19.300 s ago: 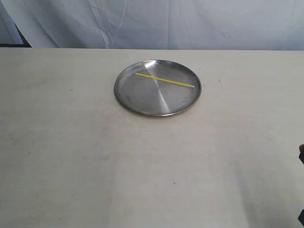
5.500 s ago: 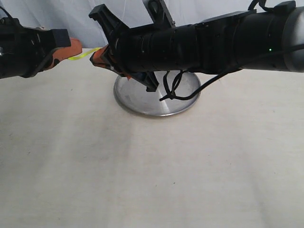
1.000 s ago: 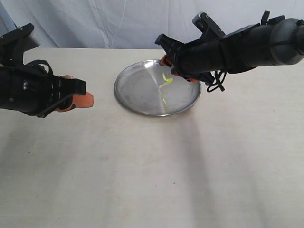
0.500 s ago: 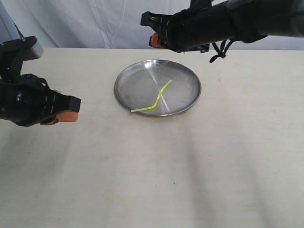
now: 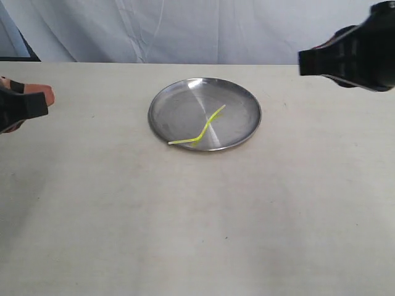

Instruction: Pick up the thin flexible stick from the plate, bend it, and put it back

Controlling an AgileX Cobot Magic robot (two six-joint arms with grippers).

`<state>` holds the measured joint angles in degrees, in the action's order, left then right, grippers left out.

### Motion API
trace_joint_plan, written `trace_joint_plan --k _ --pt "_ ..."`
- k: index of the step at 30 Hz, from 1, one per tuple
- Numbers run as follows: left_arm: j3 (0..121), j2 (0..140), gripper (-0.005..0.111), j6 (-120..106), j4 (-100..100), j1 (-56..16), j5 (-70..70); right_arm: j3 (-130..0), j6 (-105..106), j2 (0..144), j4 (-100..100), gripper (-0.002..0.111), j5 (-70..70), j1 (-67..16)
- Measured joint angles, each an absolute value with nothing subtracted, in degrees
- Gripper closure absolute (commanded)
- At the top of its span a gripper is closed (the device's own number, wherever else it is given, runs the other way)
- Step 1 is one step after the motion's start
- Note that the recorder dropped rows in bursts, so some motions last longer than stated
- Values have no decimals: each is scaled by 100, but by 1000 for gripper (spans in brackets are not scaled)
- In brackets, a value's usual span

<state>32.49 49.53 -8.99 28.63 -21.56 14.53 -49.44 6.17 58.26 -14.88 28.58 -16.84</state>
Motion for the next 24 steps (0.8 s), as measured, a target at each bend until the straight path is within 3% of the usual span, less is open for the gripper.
trace_joint_plan --k 9,24 --pt "3222 4840 106 -899 2863 -2156 1431 -4781 619 4288 -1459 109 2837 -1684" --pt "3222 4840 106 -899 2852 -2156 1420 -4564 607 3104 -1199 109 2858 -1484"
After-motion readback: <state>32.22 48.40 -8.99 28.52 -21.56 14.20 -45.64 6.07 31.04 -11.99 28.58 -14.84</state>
